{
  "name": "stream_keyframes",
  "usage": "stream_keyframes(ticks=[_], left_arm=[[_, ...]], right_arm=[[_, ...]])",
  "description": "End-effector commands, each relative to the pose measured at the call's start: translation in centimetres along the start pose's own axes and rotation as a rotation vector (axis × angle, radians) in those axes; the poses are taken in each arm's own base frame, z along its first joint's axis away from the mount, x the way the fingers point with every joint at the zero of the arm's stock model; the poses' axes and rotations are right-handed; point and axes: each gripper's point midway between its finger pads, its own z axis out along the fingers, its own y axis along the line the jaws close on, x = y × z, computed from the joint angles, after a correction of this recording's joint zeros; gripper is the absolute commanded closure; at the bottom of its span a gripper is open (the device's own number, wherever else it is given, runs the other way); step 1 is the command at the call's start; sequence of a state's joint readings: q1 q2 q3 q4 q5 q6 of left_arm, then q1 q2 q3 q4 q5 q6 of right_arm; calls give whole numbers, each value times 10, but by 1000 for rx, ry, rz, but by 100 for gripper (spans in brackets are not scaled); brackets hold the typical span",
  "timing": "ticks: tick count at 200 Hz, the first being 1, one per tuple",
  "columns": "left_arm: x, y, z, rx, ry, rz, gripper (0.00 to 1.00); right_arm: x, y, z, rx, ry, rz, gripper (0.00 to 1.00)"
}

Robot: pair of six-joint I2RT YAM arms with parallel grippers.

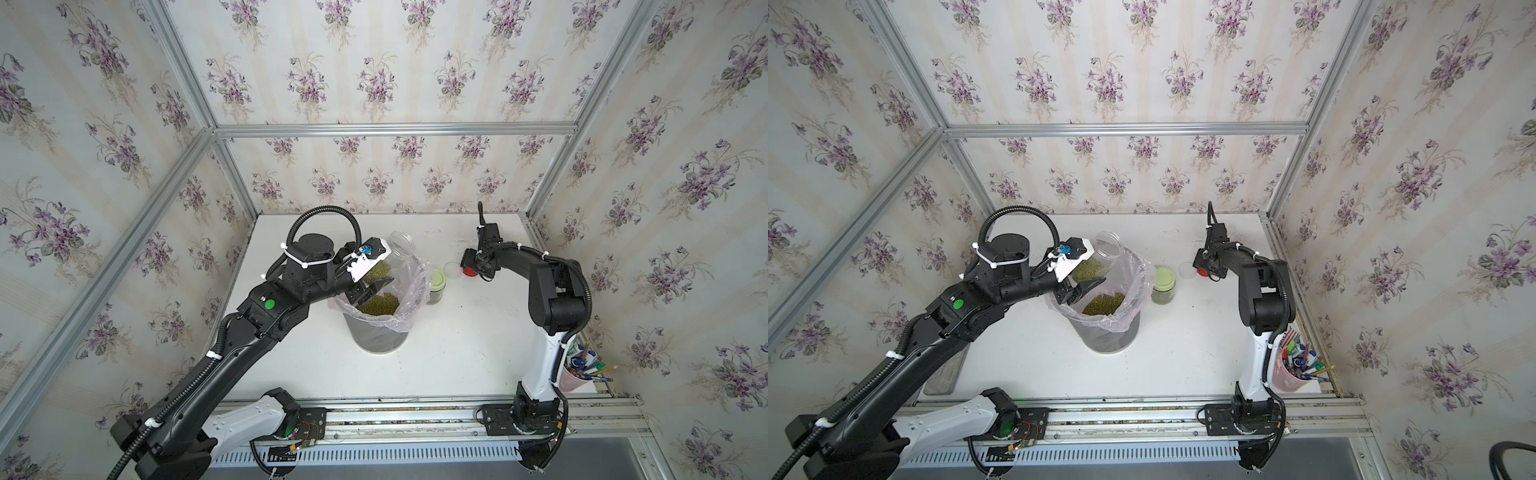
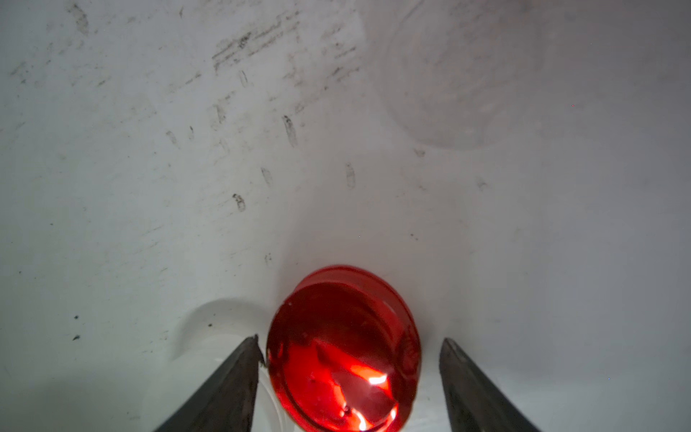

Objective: Empty moldy mung beans from jars
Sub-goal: Place the lid at the center of the board, then pour the moldy mung beans from the jar into the trash bin.

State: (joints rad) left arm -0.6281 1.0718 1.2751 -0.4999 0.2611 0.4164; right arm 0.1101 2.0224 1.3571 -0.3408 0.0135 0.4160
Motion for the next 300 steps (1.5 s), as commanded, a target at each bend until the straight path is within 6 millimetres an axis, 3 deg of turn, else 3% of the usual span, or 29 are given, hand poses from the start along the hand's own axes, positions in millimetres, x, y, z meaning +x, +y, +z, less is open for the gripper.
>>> stream_keyframes(ticks=[1, 39, 62, 86, 166, 229, 262, 300], left_arm=[[-14, 5, -3, -19, -53, 19, 43], [-13, 6, -2, -25, -51, 18, 43], [-13, 7, -3, -34, -47, 23, 43], [-14, 8, -6, -43, -51, 32, 43], [-14, 16, -16, -107, -40, 115, 44], [1, 50, -26, -303, 81, 199, 44], [7, 72, -36, -423, 161, 267, 44], [17, 66, -38, -401, 197, 399, 44]], right_arm=[[-10, 2, -17, -2, -41, 15, 27], [-27, 6, -54, -13, -107, 24, 27], [-37, 10, -86, -37, -166, 30, 27], [-37, 12, -113, -70, -196, 31, 27], [-7, 34, -193, -291, -223, -13, 27], [21, 58, -259, -445, -255, -121, 27], [37, 60, -272, -478, -241, -149, 27], [49, 65, -270, -481, -223, -182, 27]])
